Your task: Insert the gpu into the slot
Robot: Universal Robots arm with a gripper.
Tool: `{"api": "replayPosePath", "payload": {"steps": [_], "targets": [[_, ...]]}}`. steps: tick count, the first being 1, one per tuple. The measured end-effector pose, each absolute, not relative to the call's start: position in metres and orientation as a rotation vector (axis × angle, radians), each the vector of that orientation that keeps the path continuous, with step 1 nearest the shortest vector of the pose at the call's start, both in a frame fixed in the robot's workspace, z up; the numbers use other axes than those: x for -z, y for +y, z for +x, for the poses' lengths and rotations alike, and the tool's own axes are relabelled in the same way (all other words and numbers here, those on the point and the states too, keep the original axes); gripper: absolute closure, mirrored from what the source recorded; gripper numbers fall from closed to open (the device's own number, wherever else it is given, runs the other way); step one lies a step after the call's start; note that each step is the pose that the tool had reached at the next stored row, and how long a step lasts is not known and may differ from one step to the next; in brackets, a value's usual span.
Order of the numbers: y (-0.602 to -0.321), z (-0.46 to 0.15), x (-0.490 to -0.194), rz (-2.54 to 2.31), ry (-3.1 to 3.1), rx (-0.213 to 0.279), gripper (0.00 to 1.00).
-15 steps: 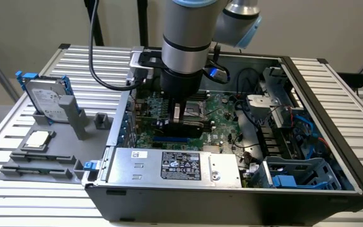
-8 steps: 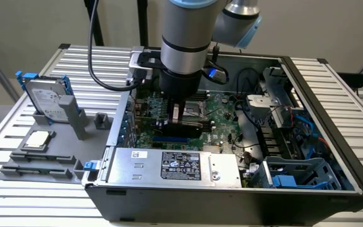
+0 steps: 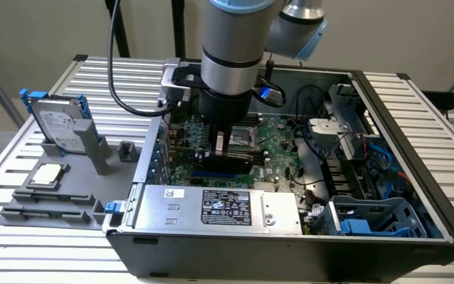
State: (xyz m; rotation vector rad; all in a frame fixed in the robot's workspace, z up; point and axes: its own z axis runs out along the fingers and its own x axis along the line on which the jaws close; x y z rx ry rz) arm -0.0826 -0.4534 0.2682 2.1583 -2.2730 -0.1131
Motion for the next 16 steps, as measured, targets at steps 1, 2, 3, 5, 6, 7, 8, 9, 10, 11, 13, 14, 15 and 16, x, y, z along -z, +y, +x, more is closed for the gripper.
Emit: {"api": "replayPosePath", "payload": {"steps": [1, 2, 3, 5, 6, 7, 8, 9, 10, 11, 13, 14, 15, 16], "targets": [[-0.4535, -0.0826, -0.268, 2.158, -2.273, 0.114, 0.74], [-0.4537, -0.0826, -0.2677, 2.158, -2.273, 0.115, 0.74], [-0.4538, -0.0826, -0.2673, 2.158, -2.273, 0.115, 0.74], [-0.4542, -0.0826, -0.2665, 2.158, -2.273, 0.116, 0.74], [-0.4544, -0.0826, -0.2661, 2.159, -2.273, 0.117, 0.74], [-0.4547, -0.0826, -0.2657, 2.159, -2.273, 0.117, 0.74], [-0.4549, -0.0826, -0.2653, 2.159, -2.273, 0.118, 0.74], [-0.4551, -0.0826, -0.265, 2.159, -2.273, 0.118, 0.74], [-0.4553, -0.0826, -0.2646, 2.159, -2.273, 0.119, 0.74], [-0.4555, -0.0826, -0.2643, 2.159, -2.273, 0.12, 0.74], [-0.4557, -0.0826, -0.2637, 2.16, -2.273, 0.121, 0.74], [-0.4559, -0.0826, -0.2635, 2.16, -2.273, 0.123, 0.74], [-0.4559, -0.0826, -0.2631, 2.16, -2.274, 0.124, 0.74], [-0.4559, -0.0826, -0.2629, 2.161, -2.274, 0.125, 0.74]]}}
